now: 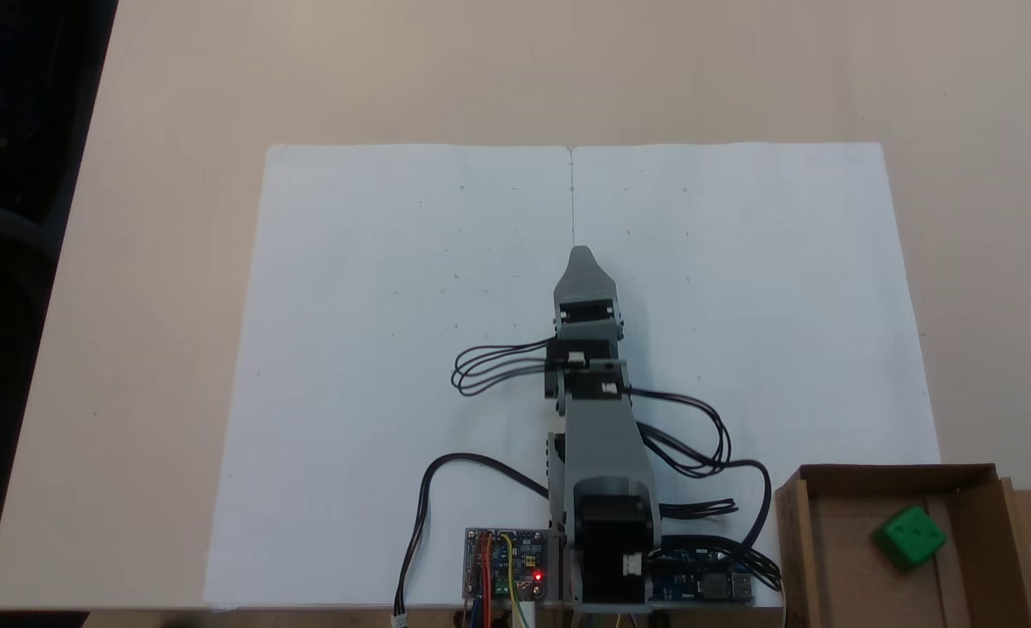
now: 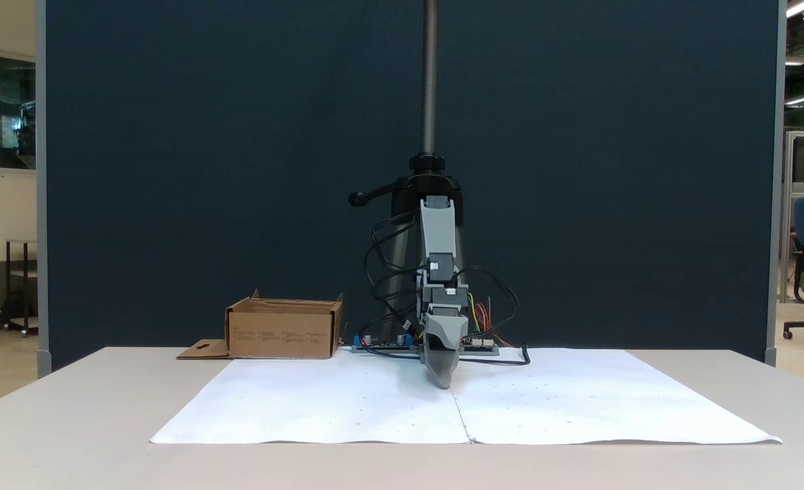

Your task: Grasp a green dice and put it in the bin.

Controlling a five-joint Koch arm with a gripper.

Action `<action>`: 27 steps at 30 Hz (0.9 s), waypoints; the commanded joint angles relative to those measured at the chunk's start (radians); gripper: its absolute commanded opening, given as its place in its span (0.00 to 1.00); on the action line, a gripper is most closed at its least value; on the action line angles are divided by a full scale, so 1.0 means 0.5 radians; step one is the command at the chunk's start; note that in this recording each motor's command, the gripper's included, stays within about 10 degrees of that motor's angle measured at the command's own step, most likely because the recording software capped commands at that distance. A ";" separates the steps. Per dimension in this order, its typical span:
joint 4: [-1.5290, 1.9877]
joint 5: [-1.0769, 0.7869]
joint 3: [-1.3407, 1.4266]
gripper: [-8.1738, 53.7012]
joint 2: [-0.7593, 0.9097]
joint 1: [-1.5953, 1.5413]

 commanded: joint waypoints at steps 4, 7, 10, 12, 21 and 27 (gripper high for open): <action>-0.610 0.021 0.295 0.85 0.273 -0.104; -0.831 0.009 0.307 0.85 0.368 -0.114; -1.049 0.006 0.307 0.85 0.488 -0.104; -1.168 0.006 0.307 0.85 0.497 -0.104; -1.766 -0.015 0.310 0.85 0.512 -0.043; -2.034 -0.012 0.307 0.85 0.509 -0.043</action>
